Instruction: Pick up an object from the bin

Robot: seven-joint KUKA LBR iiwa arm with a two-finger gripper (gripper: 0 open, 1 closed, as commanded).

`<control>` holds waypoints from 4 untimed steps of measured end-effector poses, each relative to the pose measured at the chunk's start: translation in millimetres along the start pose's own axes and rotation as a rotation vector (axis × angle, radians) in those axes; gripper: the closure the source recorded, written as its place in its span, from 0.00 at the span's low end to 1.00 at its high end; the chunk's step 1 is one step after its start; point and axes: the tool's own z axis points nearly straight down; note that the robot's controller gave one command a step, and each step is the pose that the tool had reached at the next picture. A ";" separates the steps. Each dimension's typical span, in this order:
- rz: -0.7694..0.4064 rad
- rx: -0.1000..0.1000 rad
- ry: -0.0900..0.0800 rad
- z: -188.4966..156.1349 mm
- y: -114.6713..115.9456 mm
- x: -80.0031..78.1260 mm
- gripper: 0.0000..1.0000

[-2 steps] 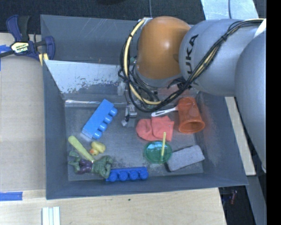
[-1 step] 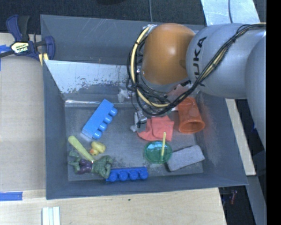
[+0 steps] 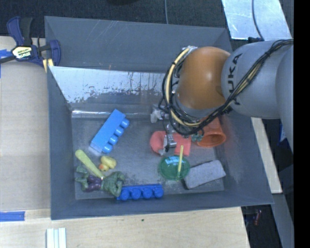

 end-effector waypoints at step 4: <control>-0.034 -0.001 0.005 19.4 -39.6 -1.4 0.00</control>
Offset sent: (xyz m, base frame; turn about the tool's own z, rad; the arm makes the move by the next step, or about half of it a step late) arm 0.0056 -0.0387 -0.0204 -0.0363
